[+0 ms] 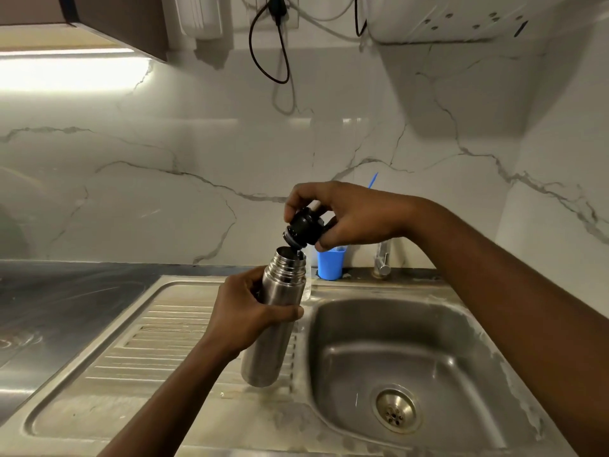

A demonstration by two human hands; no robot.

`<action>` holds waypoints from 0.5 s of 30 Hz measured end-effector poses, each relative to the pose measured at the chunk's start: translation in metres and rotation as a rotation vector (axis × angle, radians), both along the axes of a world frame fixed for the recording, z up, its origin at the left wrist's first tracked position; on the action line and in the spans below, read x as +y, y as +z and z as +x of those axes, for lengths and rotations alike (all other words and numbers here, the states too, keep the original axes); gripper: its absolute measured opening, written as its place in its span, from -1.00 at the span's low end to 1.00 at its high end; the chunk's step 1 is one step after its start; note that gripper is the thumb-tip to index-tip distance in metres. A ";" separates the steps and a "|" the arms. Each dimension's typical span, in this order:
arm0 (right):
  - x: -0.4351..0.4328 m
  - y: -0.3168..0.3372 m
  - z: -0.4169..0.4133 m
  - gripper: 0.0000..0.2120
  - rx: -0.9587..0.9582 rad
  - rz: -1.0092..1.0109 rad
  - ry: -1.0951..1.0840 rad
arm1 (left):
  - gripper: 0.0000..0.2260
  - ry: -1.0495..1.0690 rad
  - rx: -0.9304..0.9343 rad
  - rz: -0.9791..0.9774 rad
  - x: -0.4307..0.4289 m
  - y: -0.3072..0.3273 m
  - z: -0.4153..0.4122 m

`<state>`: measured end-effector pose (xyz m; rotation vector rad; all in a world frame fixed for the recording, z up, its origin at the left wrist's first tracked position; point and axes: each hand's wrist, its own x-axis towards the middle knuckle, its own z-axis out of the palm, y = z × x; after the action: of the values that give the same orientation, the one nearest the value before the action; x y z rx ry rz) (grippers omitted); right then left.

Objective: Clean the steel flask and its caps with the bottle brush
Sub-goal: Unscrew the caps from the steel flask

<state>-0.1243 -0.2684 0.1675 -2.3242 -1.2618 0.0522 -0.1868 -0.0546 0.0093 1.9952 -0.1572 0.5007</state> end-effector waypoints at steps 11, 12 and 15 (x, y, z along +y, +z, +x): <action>0.024 -0.083 0.045 -0.50 0.077 -0.085 -0.169 | -0.57 0.082 0.012 -0.039 0.040 0.001 -0.017; 0.030 -0.096 0.048 -0.50 0.088 -0.111 -0.175 | -0.57 0.091 0.010 -0.043 0.042 0.000 -0.018; 0.048 -0.137 0.053 -0.46 0.140 -0.204 -0.197 | -0.57 0.109 0.011 -0.049 0.049 -0.001 -0.020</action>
<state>-0.0716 -0.2207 0.0308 -2.5573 -0.9945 0.2835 -0.2066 -0.0053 0.0084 1.9659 -0.0288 0.5584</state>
